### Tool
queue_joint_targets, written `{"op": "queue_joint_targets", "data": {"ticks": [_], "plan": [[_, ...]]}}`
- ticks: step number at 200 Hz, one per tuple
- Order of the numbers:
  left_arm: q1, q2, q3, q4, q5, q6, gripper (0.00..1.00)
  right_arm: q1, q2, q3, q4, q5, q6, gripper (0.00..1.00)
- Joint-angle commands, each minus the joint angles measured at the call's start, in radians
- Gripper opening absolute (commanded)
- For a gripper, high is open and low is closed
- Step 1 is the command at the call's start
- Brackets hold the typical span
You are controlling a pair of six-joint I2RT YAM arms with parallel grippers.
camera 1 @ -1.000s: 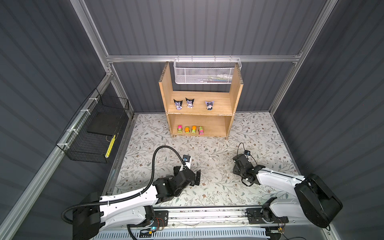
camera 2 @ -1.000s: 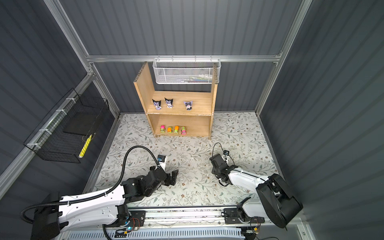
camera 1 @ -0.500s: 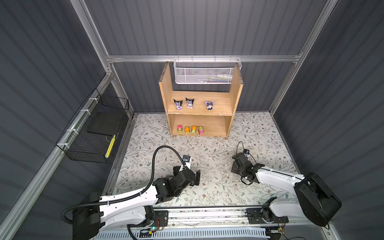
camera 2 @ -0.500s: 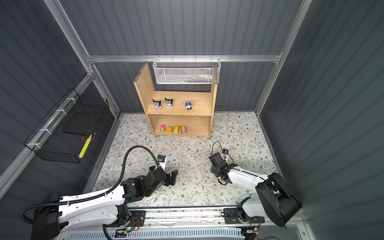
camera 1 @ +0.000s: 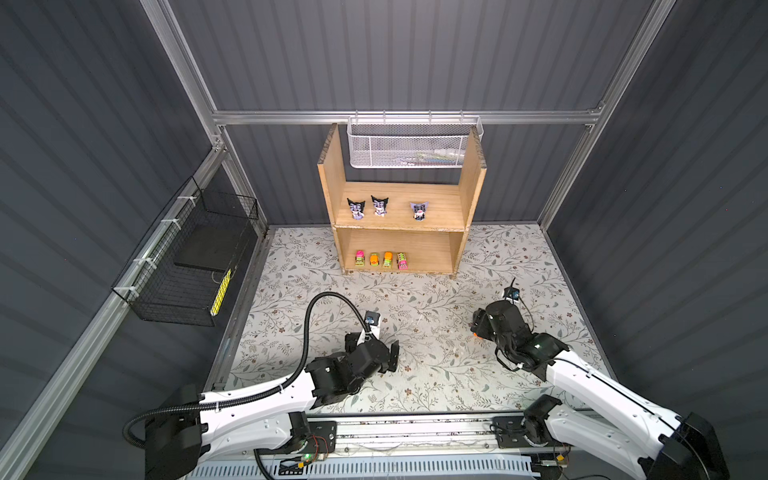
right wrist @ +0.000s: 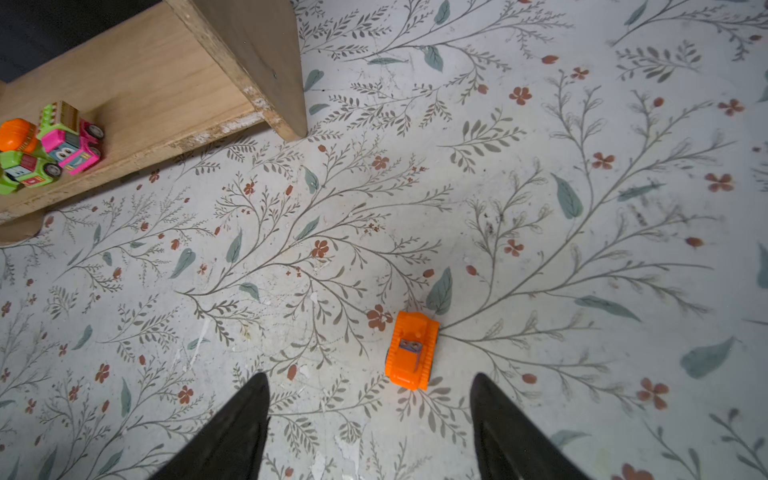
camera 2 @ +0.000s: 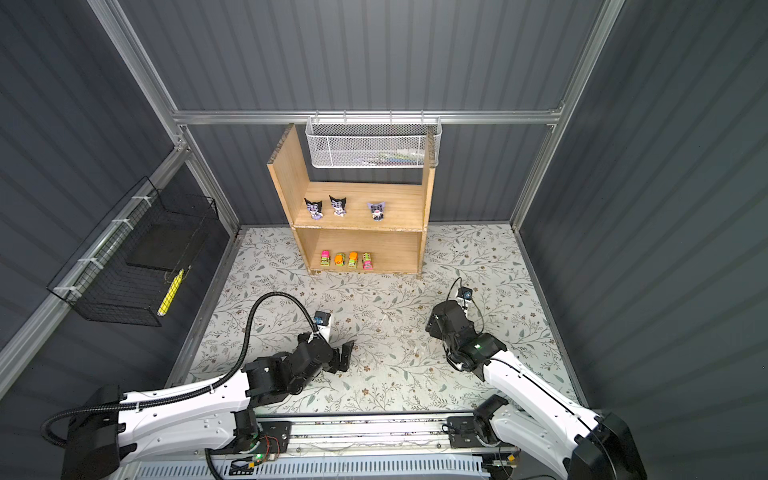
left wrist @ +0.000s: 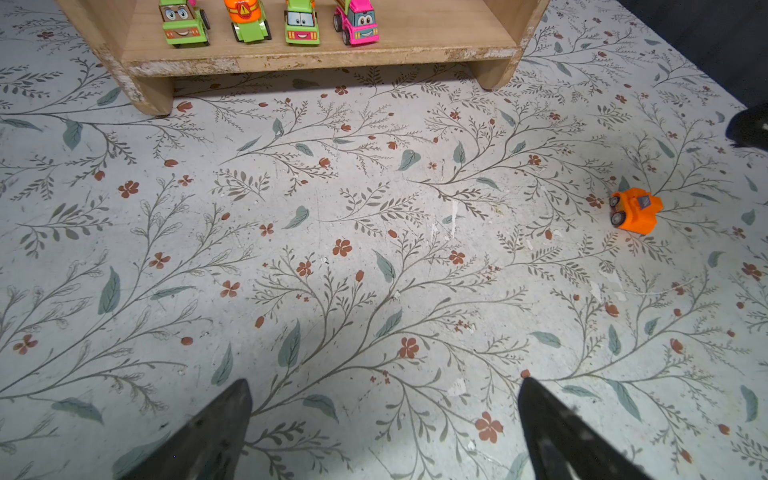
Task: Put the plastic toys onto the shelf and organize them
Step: 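Lower the right gripper onto the orange toy car and close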
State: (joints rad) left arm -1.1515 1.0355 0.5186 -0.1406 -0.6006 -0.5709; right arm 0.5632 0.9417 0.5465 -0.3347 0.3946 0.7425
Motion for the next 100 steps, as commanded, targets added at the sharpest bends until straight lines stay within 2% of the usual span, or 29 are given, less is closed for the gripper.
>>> {"op": "queue_joint_targets", "data": {"ticks": [1, 33, 100], "plan": [[-0.004, 0.028, 0.026, 0.004, -0.029, 0.041, 1.0, -0.006, 0.001, -0.005, -0.046, 0.035, 0.01, 0.73], [-0.004, 0.046, 0.047, 0.006, -0.043, 0.078, 1.0, -0.006, 0.045, -0.035, -0.001, 0.026, 0.038, 0.74], [-0.003, 0.073, 0.06, 0.003, -0.045, 0.091, 1.0, -0.006, 0.293, -0.074, 0.185, 0.003, 0.094, 0.67]]}}
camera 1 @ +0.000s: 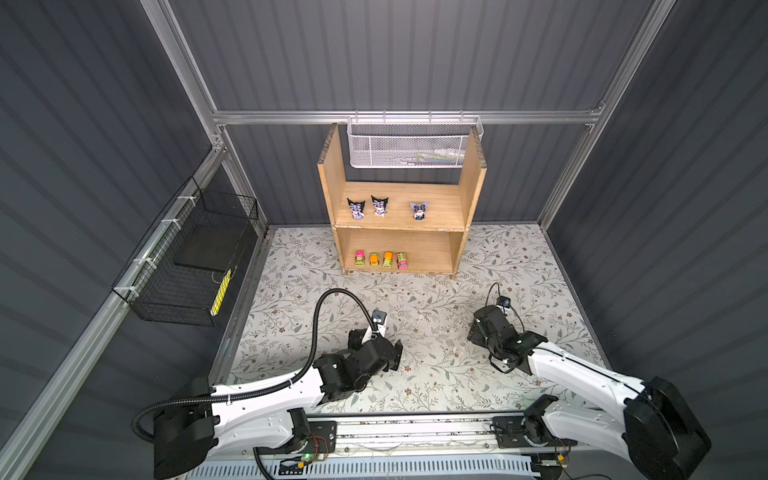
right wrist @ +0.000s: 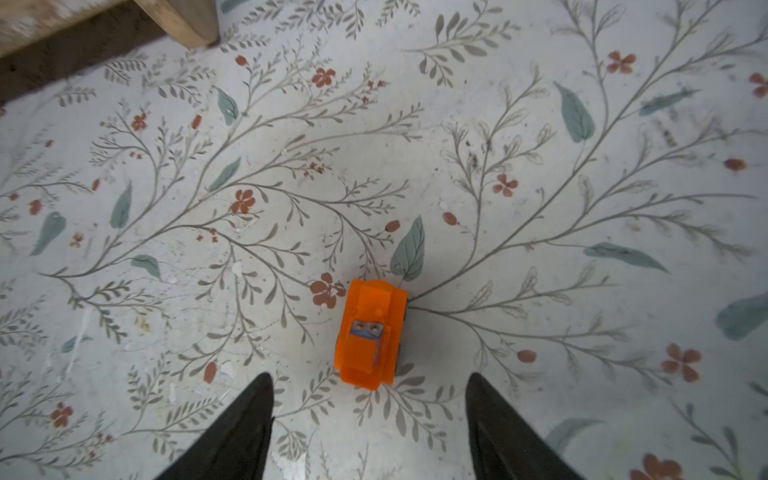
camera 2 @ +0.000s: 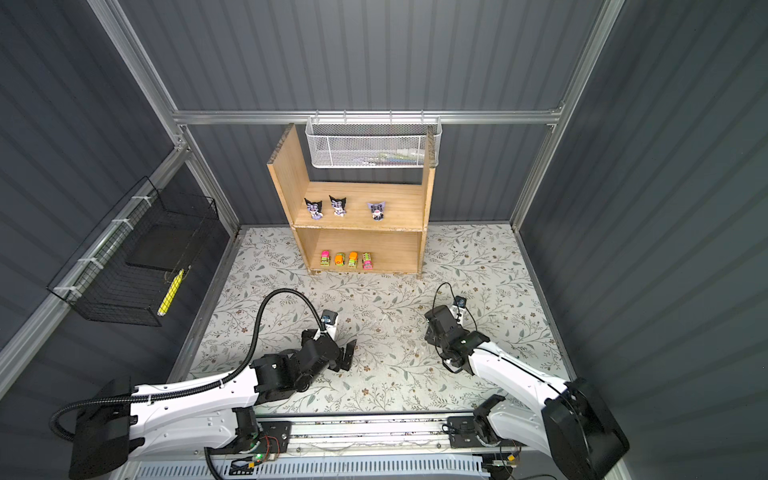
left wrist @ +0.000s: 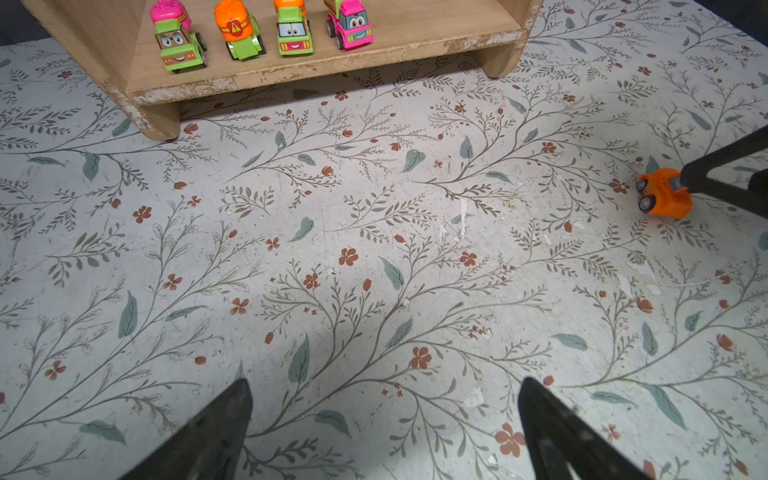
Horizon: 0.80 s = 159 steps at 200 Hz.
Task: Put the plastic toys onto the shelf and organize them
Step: 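Lower the right gripper onto the orange toy car and close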
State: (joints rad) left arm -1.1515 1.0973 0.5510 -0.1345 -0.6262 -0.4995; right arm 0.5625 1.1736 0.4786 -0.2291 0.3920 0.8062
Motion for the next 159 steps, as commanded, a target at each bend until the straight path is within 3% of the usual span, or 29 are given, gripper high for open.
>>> {"op": "queue_joint_targets", "data": {"ticks": [1, 91, 130, 159], "plan": [[-0.002, 0.012, 0.027, -0.004, -0.02, 0.019, 1.0, -0.005, 0.065, -0.006, 0.081, 0.007, 0.031, 0.67], [-0.003, 0.022, 0.05, -0.029, -0.033, 0.022, 1.0, -0.006, 0.268, 0.041, 0.16, 0.025, 0.006, 0.49], [-0.003, 0.024, 0.055, -0.034, -0.036, 0.02, 1.0, -0.006, 0.277, 0.058, 0.16, 0.024, -0.017, 0.33], [-0.002, 0.033, 0.063, -0.034, -0.035, 0.024, 1.0, -0.006, 0.265, 0.057, 0.18, 0.006, -0.057, 0.28]]}}
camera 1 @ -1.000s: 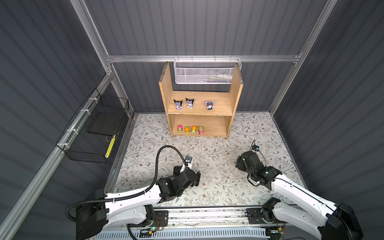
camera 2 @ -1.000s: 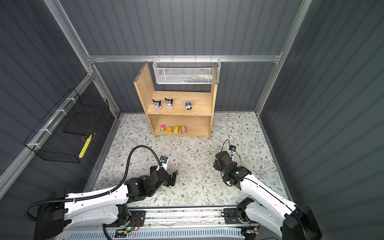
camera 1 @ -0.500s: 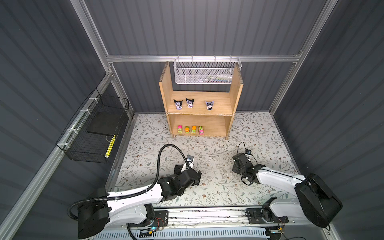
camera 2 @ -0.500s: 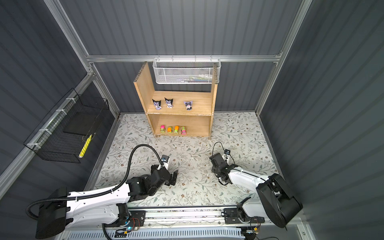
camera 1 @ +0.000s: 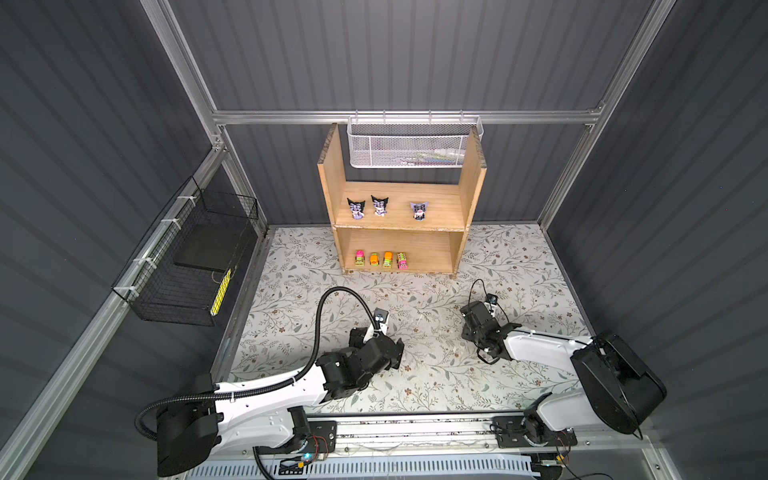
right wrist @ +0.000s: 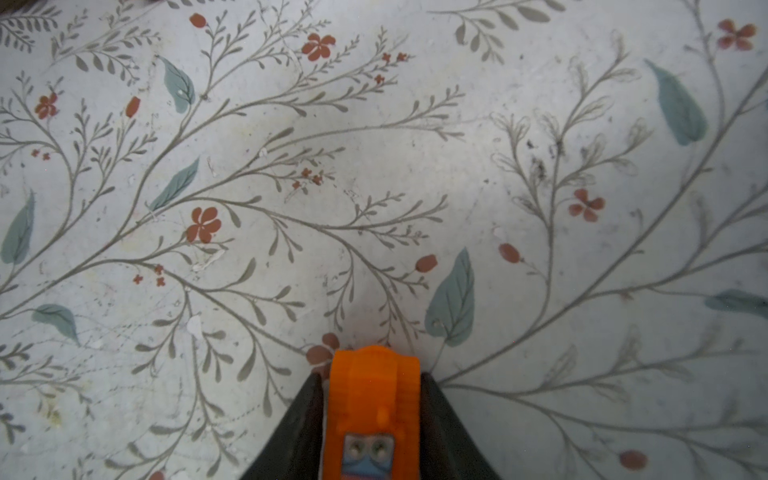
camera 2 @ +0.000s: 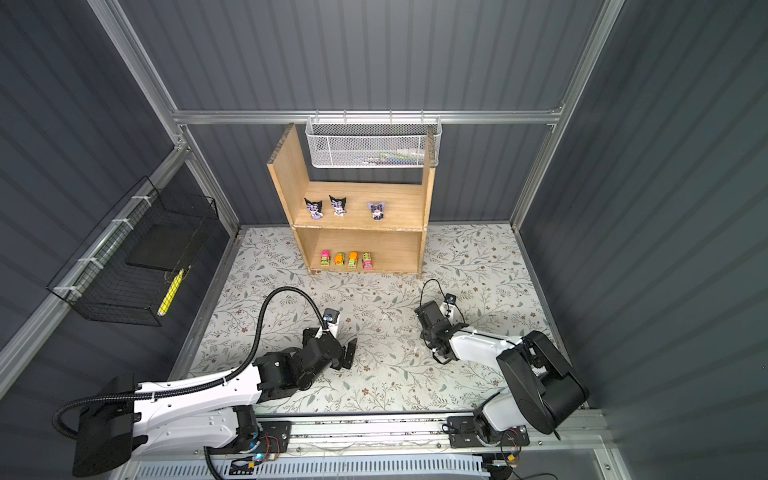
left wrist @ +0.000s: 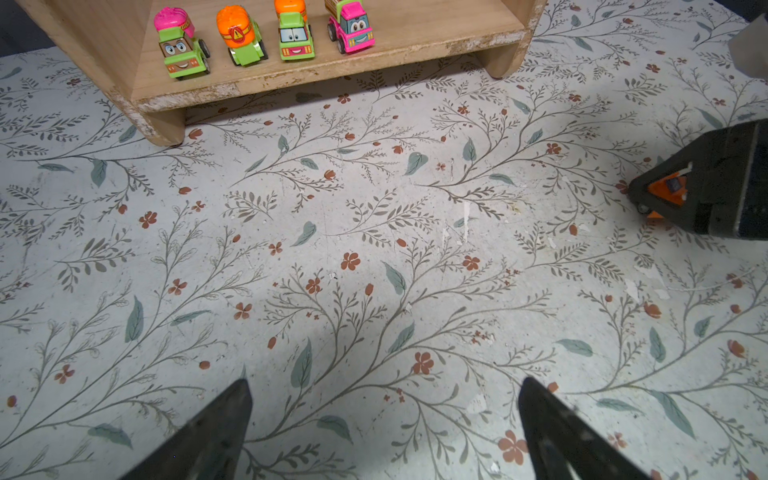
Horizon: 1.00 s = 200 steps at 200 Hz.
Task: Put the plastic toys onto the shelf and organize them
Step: 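Lower the right gripper onto the orange toy car and close, then lift the orange car with the right gripper and carry it into the lower compartment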
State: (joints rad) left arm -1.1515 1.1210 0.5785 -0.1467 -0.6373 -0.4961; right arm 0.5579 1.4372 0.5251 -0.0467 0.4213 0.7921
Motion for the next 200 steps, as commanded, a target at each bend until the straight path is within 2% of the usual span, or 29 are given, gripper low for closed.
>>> {"op": "queue_joint_targets", "data": {"ticks": [1, 42, 73, 99, 108, 125, 139, 179, 200], "plan": [[-0.003, 0.01, 0.037, -0.021, -0.023, 0.021, 1.0, -0.002, 0.001, 0.01, 0.001, -0.026, -0.046, 0.27], [-0.003, 0.005, 0.041, -0.037, -0.025, 0.019, 1.0, -0.001, 0.02, 0.005, 0.136, -0.148, -0.153, 0.25], [-0.002, -0.03, 0.035, -0.067, -0.028, -0.001, 1.0, 0.008, 0.083, 0.046, 0.166, -0.233, -0.191, 0.26], [-0.003, -0.073, 0.012, -0.079, -0.036, -0.022, 1.0, 0.02, 0.143, 0.073, 0.172, -0.247, -0.205, 0.3], [-0.003, -0.085, 0.005, -0.086, -0.038, -0.03, 1.0, 0.023, 0.153, 0.072, 0.18, -0.255, -0.21, 0.34], [-0.003, -0.103, -0.004, -0.1, -0.041, -0.045, 1.0, 0.039, 0.152, 0.05, 0.213, -0.245, -0.211, 0.47], [-0.003, -0.114, -0.008, -0.11, -0.043, -0.053, 1.0, 0.053, 0.148, 0.032, 0.233, -0.223, -0.212, 0.52], [-0.002, -0.135, -0.017, -0.128, -0.044, -0.071, 1.0, 0.098, 0.143, 0.001, 0.27, -0.153, -0.214, 0.55], [-0.003, -0.141, -0.024, -0.125, -0.042, -0.078, 1.0, 0.138, 0.146, -0.031, 0.318, -0.072, -0.213, 0.56]]}}
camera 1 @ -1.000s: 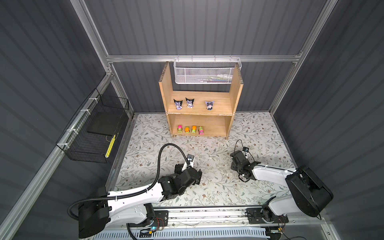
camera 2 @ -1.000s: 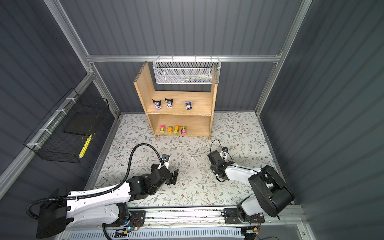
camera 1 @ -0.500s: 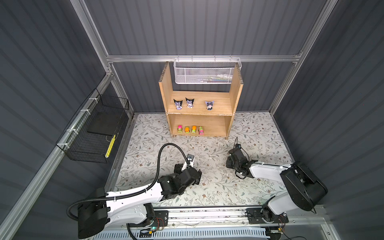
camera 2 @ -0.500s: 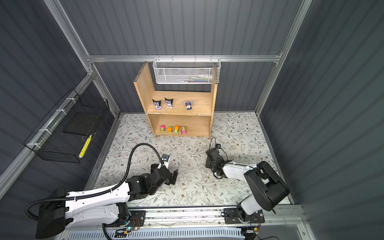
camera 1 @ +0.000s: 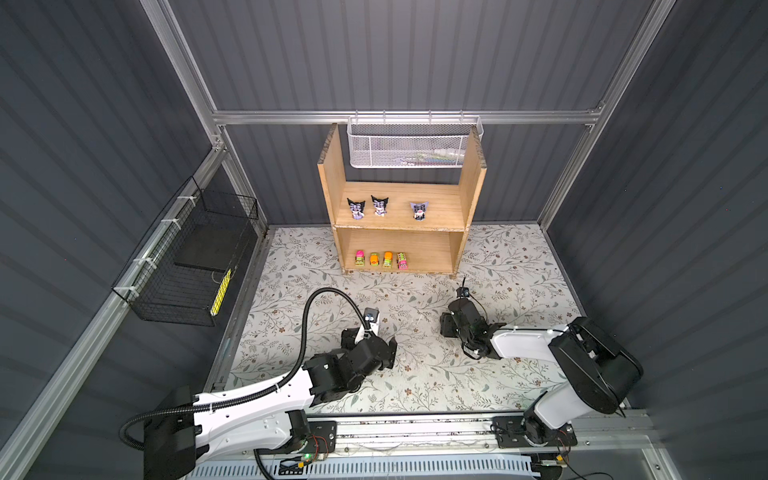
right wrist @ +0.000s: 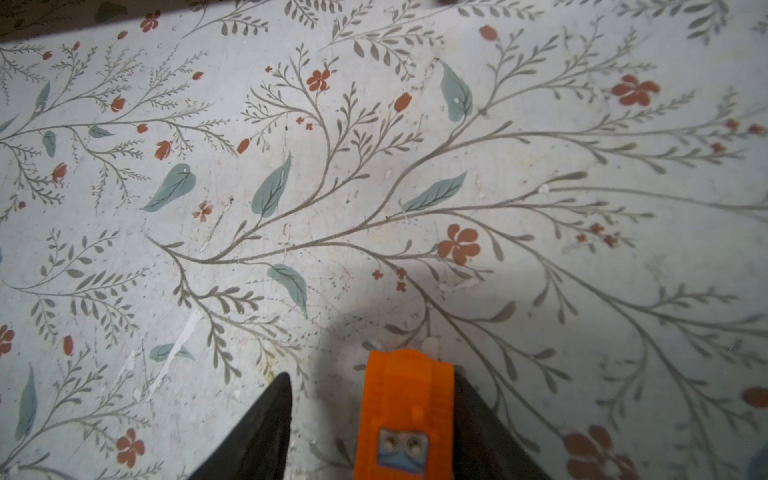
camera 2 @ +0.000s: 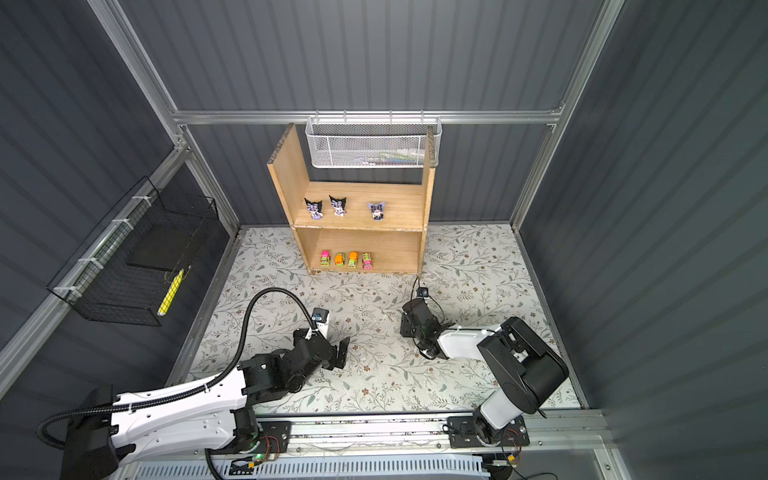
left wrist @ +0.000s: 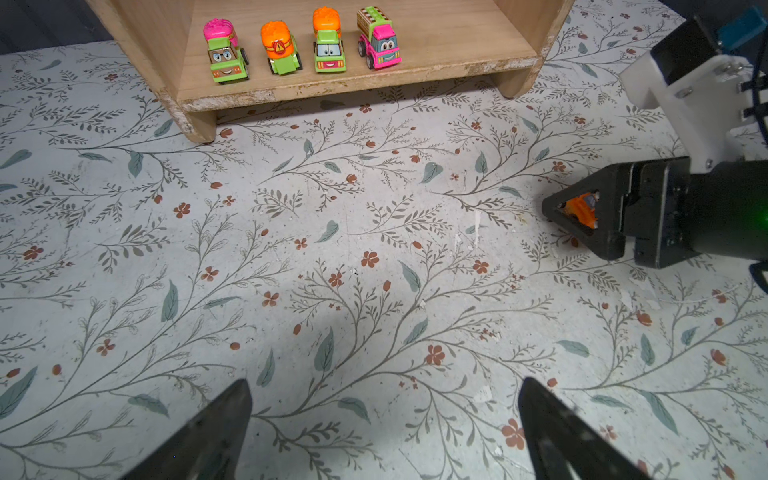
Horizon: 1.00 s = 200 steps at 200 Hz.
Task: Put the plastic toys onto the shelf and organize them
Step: 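Lift the orange car with the right gripper and carry it into the lower compartment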
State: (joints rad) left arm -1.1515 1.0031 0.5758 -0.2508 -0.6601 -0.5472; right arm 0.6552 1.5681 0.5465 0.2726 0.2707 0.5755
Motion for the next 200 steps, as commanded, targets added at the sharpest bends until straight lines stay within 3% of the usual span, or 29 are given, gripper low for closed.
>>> {"op": "queue_joint_targets", "data": {"ticks": [1, 63, 125, 166, 200], "plan": [[-0.003, -0.024, -0.021, -0.021, -0.019, -0.026, 1.0, 0.043, 0.015, -0.054, 0.002, 0.083, 0.002, 0.56], [-0.003, -0.015, -0.03, 0.002, -0.009, -0.035, 1.0, 0.099, 0.072, -0.105, 0.08, 0.207, 0.032, 0.51], [-0.002, -0.039, -0.037, -0.017, -0.011, -0.039, 1.0, 0.128, 0.101, -0.075, 0.061, 0.205, 0.04, 0.21], [-0.002, -0.077, -0.051, -0.044, -0.026, -0.036, 1.0, 0.136, -0.018, 0.012, -0.072, 0.196, -0.009, 0.19], [-0.002, -0.115, -0.063, -0.075, -0.058, -0.048, 1.0, 0.135, -0.023, 0.111, -0.115, 0.194, -0.074, 0.2]]}}
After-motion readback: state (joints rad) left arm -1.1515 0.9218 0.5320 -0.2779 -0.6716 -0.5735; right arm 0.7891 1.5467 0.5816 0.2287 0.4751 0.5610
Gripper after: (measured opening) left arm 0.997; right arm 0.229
